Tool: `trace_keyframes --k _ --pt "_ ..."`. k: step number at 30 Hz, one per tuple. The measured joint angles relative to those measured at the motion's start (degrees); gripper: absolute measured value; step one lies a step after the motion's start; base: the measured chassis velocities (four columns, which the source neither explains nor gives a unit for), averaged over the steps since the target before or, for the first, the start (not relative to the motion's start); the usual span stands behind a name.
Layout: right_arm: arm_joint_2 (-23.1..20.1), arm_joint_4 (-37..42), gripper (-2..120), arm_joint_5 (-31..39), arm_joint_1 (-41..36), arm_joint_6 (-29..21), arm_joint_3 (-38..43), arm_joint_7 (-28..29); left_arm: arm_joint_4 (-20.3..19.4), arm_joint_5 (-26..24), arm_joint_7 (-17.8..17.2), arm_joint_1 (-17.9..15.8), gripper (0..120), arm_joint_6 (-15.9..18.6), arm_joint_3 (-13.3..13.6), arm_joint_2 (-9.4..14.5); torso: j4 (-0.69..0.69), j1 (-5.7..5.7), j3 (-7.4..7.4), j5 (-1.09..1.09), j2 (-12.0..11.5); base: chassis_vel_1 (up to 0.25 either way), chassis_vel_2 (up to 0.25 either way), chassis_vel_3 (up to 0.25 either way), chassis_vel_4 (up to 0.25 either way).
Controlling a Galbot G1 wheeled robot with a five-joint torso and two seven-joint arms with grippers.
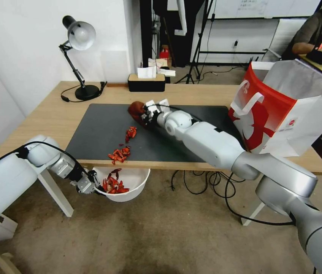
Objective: Sweep shrimp from table into container with towel, then put container into takeout bag.
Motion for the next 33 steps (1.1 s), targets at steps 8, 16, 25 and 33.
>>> trace_keyframes --k 8,16,25,33 --pt "-4.76 9.51 5 1.93 -1.36 -0.56 -3.49 0.18 0.46 0.07 0.01 -0.27 0 0.00 0.36 -0.64 0.01 -0.01 -0.01 0.02 0.00 0.000 0.000 0.000 0.000" --pt "-7.16 15.00 5 2.81 -1.63 -0.61 -6.28 0.21 0.70 0.12 -0.03 -0.28 0 -0.05 0.37 -0.69 0.02 -0.01 -0.01 0.02 0.01 0.000 0.000 0.000 0.000" --pt "-8.78 19.82 5 3.00 -2.69 -0.61 -7.93 1.21 0.80 -0.25 -0.07 -0.51 0 -0.06 -0.25 0.10 0.00 -0.01 0.00 0.02 0.01 0.000 0.000 0.000 0.000" --pt "-9.12 22.99 5 3.53 -2.54 -0.85 -9.69 1.92 0.45 -0.79 -0.09 -0.08 0 -0.09 -0.98 1.06 0.01 -0.01 0.01 0.01 -0.01 0.000 0.000 0.000 0.000"
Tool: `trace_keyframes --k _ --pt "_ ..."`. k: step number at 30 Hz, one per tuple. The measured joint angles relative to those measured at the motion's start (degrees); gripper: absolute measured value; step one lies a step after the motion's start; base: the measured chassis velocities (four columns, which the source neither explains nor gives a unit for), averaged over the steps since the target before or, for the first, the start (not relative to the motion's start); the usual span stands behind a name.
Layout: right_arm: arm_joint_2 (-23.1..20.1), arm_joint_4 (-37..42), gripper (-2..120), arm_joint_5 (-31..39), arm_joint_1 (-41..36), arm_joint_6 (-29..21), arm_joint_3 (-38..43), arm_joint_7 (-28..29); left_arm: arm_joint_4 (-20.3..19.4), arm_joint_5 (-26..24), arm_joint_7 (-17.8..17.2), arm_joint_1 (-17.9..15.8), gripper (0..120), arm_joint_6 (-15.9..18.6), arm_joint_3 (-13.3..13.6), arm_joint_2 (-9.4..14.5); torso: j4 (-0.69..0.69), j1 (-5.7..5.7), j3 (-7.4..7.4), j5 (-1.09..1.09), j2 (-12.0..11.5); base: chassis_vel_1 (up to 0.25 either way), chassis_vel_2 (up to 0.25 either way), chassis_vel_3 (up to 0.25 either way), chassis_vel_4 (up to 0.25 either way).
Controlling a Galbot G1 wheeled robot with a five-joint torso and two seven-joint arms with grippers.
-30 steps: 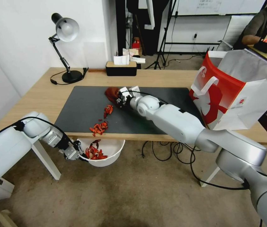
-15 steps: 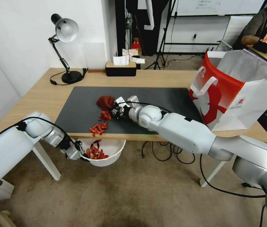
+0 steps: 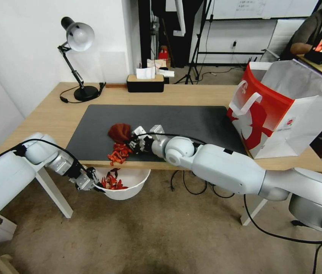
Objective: Sweep shrimp from table into container with towel, then put container into takeout bag.
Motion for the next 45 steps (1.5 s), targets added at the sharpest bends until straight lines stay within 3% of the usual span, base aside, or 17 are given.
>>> trace_keyframes --k 28,45 --pt "-3.93 12.32 5 1.00 -1.32 -0.55 -1.88 1.79 -1.03 -1.59 -0.37 1.07 0 0.47 -1.55 2.35 0.02 0.02 0.02 -0.03 -0.02 0.000 0.000 0.000 0.000" --pt "-8.15 19.10 5 1.09 -2.87 -0.27 -1.70 0.86 -1.27 -1.64 -1.46 1.48 0 0.98 -1.41 2.28 0.01 0.01 0.00 0.00 0.00 0.000 0.000 0.000 0.000"
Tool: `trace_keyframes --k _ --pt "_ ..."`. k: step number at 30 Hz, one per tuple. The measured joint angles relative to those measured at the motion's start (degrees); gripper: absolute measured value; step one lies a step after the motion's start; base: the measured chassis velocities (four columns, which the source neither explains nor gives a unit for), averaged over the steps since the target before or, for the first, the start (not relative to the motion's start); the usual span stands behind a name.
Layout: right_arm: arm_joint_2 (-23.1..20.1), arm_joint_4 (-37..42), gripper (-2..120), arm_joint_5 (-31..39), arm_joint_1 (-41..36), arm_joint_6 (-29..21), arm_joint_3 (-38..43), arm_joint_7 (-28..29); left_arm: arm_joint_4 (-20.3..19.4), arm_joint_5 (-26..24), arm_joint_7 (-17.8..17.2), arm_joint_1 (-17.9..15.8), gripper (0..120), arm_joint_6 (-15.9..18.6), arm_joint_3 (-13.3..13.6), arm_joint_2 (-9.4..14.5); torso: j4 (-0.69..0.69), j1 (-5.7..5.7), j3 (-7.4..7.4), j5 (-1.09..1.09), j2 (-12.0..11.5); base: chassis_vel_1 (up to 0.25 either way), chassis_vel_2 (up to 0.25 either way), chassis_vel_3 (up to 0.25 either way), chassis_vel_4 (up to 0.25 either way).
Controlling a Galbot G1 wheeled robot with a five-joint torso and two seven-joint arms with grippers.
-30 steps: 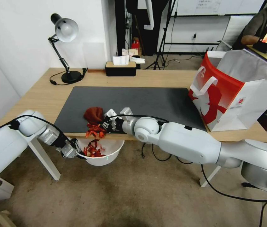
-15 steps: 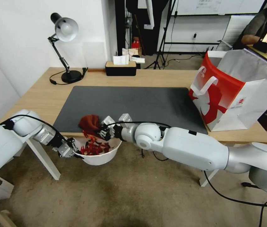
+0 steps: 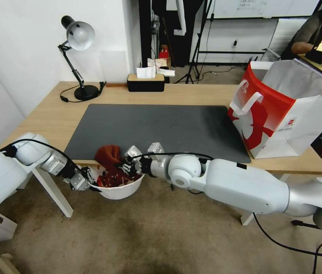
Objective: Sweep shrimp from table into container with towel, then put container into takeout bag.
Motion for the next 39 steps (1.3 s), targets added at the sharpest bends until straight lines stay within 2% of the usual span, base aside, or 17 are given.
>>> trace_keyframes --k 11,20,22,24,26,28,29,31,32,34,35,36,38,39 --pt "0.12 1.25 5 1.39 -1.63 0.98 1.43 -0.99 0.03 0.02 -0.38 0.70 0 -0.16 -0.01 0.03 -0.01 0.00 0.00 0.00 0.00 0.000 0.000 0.000 0.000" --pt "2.04 0.66 5 7.11 -3.23 3.67 9.46 2.78 0.13 0.02 -0.49 1.09 0 -0.48 -0.22 0.17 0.00 0.00 0.00 -0.01 0.01 0.000 0.000 0.000 0.000" --pt "3.55 -1.03 5 7.56 -3.31 6.61 12.26 7.18 0.20 0.02 -0.53 1.23 0 -0.56 -0.30 0.16 -0.01 0.00 0.00 -0.01 0.00 0.000 0.000 0.000 0.000" --pt "4.15 -1.85 5 7.56 -3.29 7.68 12.92 8.88 0.24 0.02 -0.53 1.24 0 -0.58 -0.32 0.15 -0.01 0.00 0.00 -0.02 0.00 0.000 0.000 0.000 0.000" --pt "6.52 -5.96 5 7.04 -2.32 10.16 14.73 14.30 0.22 0.02 -0.53 1.28 0 -0.63 -0.35 0.13 -0.01 0.00 0.00 -0.01 0.00 0.000 0.000 0.000 0.000" --pt "7.15 -7.60 5 6.43 -1.83 10.20 14.97 15.82 0.14 0.02 -0.53 1.32 0 -0.65 -0.35 0.12 0.00 0.00 0.00 -0.01 0.00 0.000 0.000 0.000 0.000" --pt "7.97 -10.41 5 5.12 -0.93 9.85 15.19 18.93 0.03 0.02 -0.54 1.42 0 -0.66 -0.35 0.13 0.02 0.00 0.00 0.00 0.00 0.000 0.000 0.000 0.000" --pt "9.61 -15.30 5 3.26 0.62 6.27 15.86 27.71 -0.27 0.03 -0.54 1.83 0 -0.67 -0.47 0.14 0.00 0.01 0.00 -0.01 0.00 0.000 0.000 0.000 0.000" --pt "9.61 -15.30 5 3.26 0.62 6.27 15.86 27.71 -0.27 0.03 -0.54 1.83 0 -0.67 -0.47 0.14 0.00 0.01 0.00 -0.01 0.00 0.000 0.000 0.000 0.000" --pt "10.06 -17.38 5 4.04 1.20 0.78 17.35 36.88 -0.62 0.04 -0.55 2.41 0 -0.71 -0.82 0.28 -0.01 0.02 0.00 -0.01 0.00 0.000 0.000 0.000 0.000" --pt "9.96 -17.46 5 4.66 1.18 -0.60 17.79 39.64 -0.78 0.05 -0.55 2.68 0 -0.72 -0.94 0.37 -0.02 0.01 0.00 -0.01 0.00 0.000 0.000 0.000 0.000" --pt "9.96 -17.46 5 4.66 1.18 -0.60 17.79 39.64 -0.78 0.05 -0.55 2.68 0 -0.72 -0.94 0.37 -0.02 0.01 0.00 -0.01 0.00 0.000 0.000 0.000 0.000" --pt "8.75 -16.15 5 7.60 0.52 -4.13 18.89 47.23 -1.26 0.05 -0.60 3.59 0 -0.75 -1.30 0.73 -0.01 0.01 0.00 0.00 0.00 0.000 0.000 0.000 0.000" --pt "8.26 -15.34 5 8.63 0.24 -5.08 19.17 49.02 -1.37 0.05 -0.63 3.80 0 -0.78 -1.36 0.80 -0.01 0.00 0.00 0.00 0.00 0.000 0.000 0.000 0.000"
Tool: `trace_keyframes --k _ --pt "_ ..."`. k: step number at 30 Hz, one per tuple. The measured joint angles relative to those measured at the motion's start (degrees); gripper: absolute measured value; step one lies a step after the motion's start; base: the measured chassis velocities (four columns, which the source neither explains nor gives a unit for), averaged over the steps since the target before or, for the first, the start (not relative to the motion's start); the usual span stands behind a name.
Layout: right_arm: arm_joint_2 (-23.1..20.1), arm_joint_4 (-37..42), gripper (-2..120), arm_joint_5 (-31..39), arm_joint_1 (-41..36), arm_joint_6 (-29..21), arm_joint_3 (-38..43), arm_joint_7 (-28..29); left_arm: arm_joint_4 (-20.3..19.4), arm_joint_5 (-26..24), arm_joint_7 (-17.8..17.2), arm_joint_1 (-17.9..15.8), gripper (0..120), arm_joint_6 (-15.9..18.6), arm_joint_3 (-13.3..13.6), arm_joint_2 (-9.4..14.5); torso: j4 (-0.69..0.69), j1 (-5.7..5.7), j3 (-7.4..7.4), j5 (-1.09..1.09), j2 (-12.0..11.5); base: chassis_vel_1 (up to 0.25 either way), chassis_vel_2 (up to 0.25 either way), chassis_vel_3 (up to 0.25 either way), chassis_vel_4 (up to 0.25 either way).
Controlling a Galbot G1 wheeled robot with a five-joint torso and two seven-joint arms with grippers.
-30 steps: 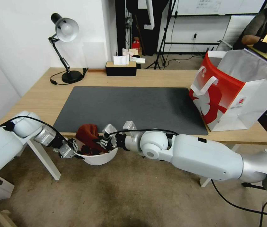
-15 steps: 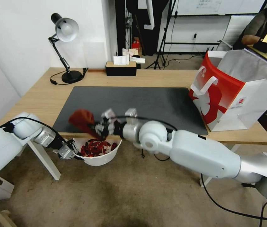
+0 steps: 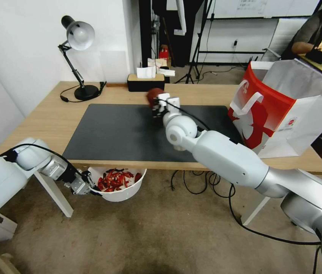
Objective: Sweep shrimp from table into container with towel, then put container into takeout bag.
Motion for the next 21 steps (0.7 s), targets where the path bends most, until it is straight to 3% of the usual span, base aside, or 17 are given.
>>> trace_keyframes --k 7,14,19,21 --pt "-3.24 6.35 5 7.86 -2.04 -4.52 2.18 8.49 -0.14 0.02 -0.01 0.05 0 -0.10 -0.07 0.08 0.00 -0.01 0.00 0.00 0.00 0.000 0.000 0.000 0.000" --pt "-4.18 9.36 5 10.17 -3.60 -4.15 3.30 12.13 -0.42 0.05 -0.02 0.12 0 0.05 0.07 0.01 0.00 -0.01 0.00 0.00 0.00 0.000 0.000 0.000 0.000" --pt "-4.56 11.66 23 12.61 -4.15 -3.15 4.28 16.02 -0.62 0.05 -0.07 0.17 0 0.15 0.08 0.36 0.01 -0.01 0.00 -0.01 0.00 0.000 0.000 0.000 0.000" --pt "-4.61 11.73 25 12.70 -4.15 -3.15 4.33 16.14 -0.63 0.05 -0.08 0.17 0 0.16 0.07 0.41 0.01 -0.01 0.00 -0.01 0.00 0.000 0.000 0.000 0.000"
